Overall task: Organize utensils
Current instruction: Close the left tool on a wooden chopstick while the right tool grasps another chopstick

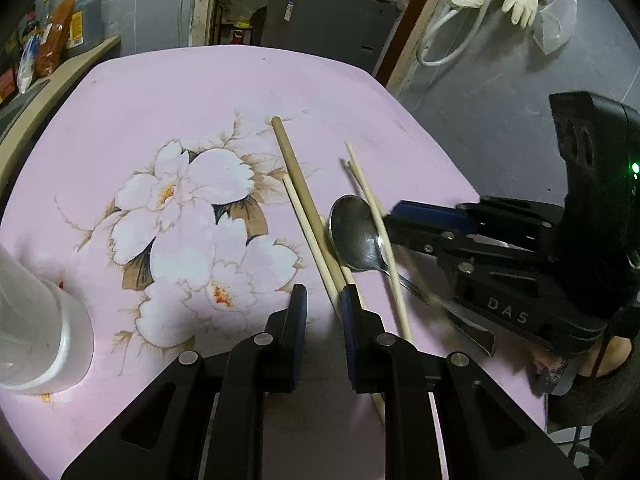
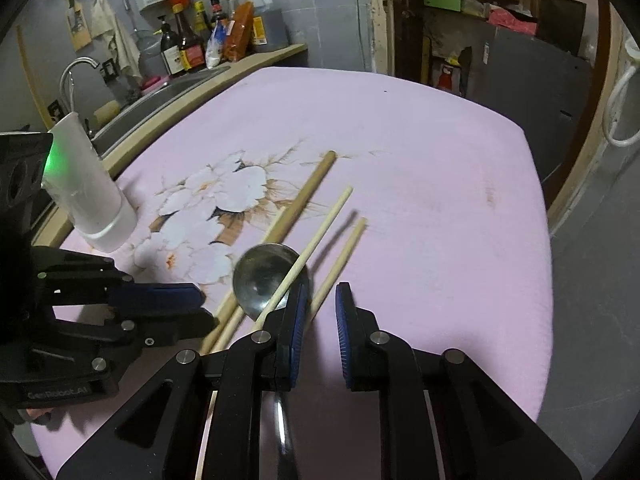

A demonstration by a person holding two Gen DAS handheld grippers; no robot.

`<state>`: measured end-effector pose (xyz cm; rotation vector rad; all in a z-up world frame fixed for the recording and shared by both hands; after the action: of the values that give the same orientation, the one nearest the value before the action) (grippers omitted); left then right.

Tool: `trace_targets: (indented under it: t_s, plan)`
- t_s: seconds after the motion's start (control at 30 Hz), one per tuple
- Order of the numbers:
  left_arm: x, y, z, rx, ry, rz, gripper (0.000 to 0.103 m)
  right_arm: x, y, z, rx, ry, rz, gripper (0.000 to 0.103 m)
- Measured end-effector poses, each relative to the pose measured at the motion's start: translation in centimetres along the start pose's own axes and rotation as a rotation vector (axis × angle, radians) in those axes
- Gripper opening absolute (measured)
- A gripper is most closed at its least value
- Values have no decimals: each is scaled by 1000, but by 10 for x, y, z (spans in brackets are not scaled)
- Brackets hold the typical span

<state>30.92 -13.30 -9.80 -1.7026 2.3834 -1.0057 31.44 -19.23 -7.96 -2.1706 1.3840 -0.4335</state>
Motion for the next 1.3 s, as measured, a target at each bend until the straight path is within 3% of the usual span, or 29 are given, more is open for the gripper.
trace_targets:
  t_s: [0.23, 0.43, 0.7, 0.9, 1.07, 1.3]
  plan:
    - [-4, -4, 4, -13, -52, -3, 15, 17, 10, -9, -2, 27, 3, 11]
    - [-2, -10, 8, -13, -36, -12, 15, 21, 13, -12, 1, 24, 20, 11]
    - [5, -17, 18, -24, -78, 23, 14, 24, 15, -16, 5, 38, 8, 11]
    - [2, -27, 26, -61, -74, -13, 14, 22, 8, -4, -36, 61, 12, 12]
    - [-1, -19, 19, -71, -43, -36, 11, 34, 7, -4, -104, -2, 166, 12]
    - [1, -8, 9, -95, -46, -9, 6, 35, 11, -5, -154, 15, 250, 13]
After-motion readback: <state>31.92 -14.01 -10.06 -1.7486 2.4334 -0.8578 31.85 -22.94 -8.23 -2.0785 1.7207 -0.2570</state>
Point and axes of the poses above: each gripper's, at about its wrist camera, not at the fingertips, and z roughly the way its jaws point, x to its right, y to its underside, the point moved 7 cm from there along z, roughly the way its jaws point, and after that the axes turned 6 degrees about y, right-handed, at the moved point
